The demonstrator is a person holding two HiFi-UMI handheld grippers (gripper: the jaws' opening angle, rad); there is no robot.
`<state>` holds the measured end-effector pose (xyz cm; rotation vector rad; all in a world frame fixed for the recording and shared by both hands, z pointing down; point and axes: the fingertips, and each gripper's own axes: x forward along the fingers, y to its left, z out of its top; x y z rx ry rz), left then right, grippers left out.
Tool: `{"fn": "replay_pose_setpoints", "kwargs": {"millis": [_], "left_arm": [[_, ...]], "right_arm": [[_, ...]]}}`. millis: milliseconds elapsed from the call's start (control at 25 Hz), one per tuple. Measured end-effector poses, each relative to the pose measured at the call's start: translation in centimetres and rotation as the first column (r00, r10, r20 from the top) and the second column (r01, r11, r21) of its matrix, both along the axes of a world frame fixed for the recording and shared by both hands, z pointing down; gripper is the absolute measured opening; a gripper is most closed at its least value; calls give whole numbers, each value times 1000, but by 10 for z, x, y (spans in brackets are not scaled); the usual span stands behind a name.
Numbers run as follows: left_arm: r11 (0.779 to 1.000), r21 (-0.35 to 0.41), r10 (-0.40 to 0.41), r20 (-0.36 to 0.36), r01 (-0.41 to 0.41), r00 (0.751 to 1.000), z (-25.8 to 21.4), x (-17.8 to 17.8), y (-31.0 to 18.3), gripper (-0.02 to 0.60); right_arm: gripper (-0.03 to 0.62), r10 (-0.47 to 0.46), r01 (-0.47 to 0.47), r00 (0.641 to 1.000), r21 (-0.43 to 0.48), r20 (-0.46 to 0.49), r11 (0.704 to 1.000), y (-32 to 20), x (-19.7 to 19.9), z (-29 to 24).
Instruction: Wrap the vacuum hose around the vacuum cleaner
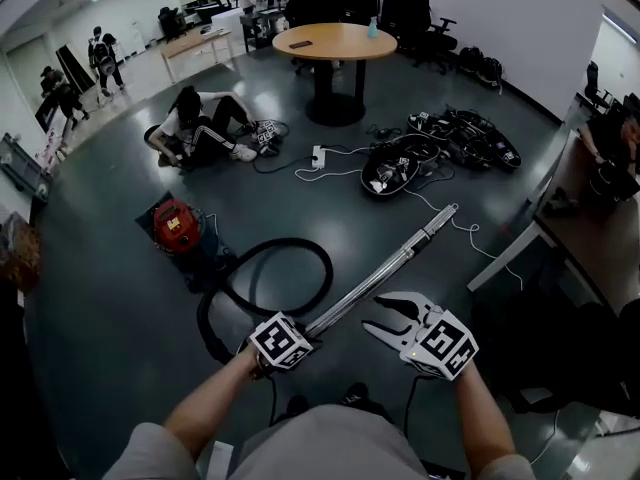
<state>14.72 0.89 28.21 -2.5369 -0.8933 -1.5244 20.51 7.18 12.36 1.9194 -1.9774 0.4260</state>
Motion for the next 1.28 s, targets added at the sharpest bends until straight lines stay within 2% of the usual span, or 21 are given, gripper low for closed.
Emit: {"fn": "replay_pose_setpoints", "kwargs": {"millis": [160,240,440,560,640,800,840,960,1040,1120,1280], "left_arm": [[985,-36,-166,9,166,986,-3,19,-10,153],[971,-60,-232,7,232,973,-7,28,-15,153],[933,-139,-341,-49,332,939,-28,48,-19,153],[921,-184,-363,-80,344,928,-41,60,-16,153],[915,-212,-368,-91,343,926,-47,63,-15,153],[913,-243,-360,-100,328,928,-55,70,-26,153],[909,-254,-363,-98,329,927,-56,71,-31,153],[899,-292,-367,-89,328,926,-58,69,-44,153],[895,-317,-361,-99,315,927,-62,69,-52,153],[895,-332,-352,-117,297,929,-66,73,-61,155],[906,-333,-318,-125,262,940,-65,69,-76,155]], "right_arm": [[188,47,-62,986,93,159,994,8,19,10],[120,63,-101,966,142,250,985,8,28,15],[120,18,-159,866,240,499,958,-21,42,22],[121,-25,-186,796,284,604,941,-47,50,19],[127,-36,-208,766,300,642,931,-64,54,15],[267,-30,-254,710,295,704,921,-100,68,8],[275,-18,-268,695,282,719,921,-110,73,7],[275,5,-307,635,247,772,919,-136,77,9],[275,14,-324,617,239,787,915,-156,79,9],[274,17,-347,605,245,796,905,-176,84,8],[272,-13,-390,552,271,834,880,-207,86,2]]}}
